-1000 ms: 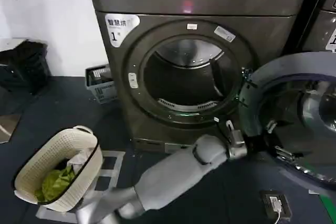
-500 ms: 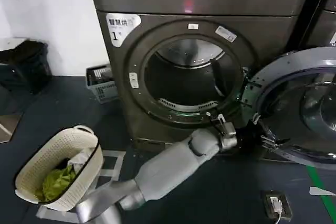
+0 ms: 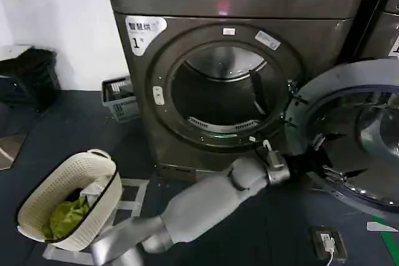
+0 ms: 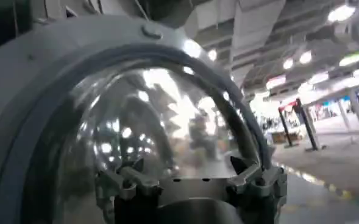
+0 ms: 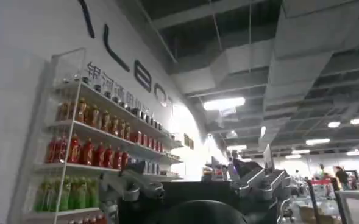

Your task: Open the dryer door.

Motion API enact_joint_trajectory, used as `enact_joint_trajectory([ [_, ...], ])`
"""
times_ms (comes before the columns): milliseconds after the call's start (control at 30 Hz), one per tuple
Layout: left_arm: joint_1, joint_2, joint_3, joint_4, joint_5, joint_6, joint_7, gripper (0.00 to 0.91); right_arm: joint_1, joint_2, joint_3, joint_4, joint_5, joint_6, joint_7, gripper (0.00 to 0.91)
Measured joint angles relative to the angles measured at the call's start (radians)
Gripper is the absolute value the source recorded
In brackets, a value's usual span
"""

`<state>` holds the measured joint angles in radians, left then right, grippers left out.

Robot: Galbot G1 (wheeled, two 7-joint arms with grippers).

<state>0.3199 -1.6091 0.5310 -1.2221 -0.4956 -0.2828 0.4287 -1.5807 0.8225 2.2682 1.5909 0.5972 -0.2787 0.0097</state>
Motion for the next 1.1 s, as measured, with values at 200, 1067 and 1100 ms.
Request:
enact_joint_trajectory([
  [200, 0.013, 0.0, 0.014, -0.052, -0.049, -0.037, -0.003, 0.907, 0.002, -0.007, 0.001, 0.005, -0.003, 0.016, -0.001, 0.907],
  [1067, 0.11, 0.759, 0.047, -0.506, 0.027, -0.174, -0.027, 0.907, -0.044, -0.001, 0.065, 0.09, -0.145, 0.032, -0.008, 0.907],
  [1100, 0.117, 0.797, 0.04, -0.522, 0.025, -0.154, -0.036, 0.907, -0.044, -0.001, 0.071, 0.094, -0.146, 0.032, -0.007, 0.907],
])
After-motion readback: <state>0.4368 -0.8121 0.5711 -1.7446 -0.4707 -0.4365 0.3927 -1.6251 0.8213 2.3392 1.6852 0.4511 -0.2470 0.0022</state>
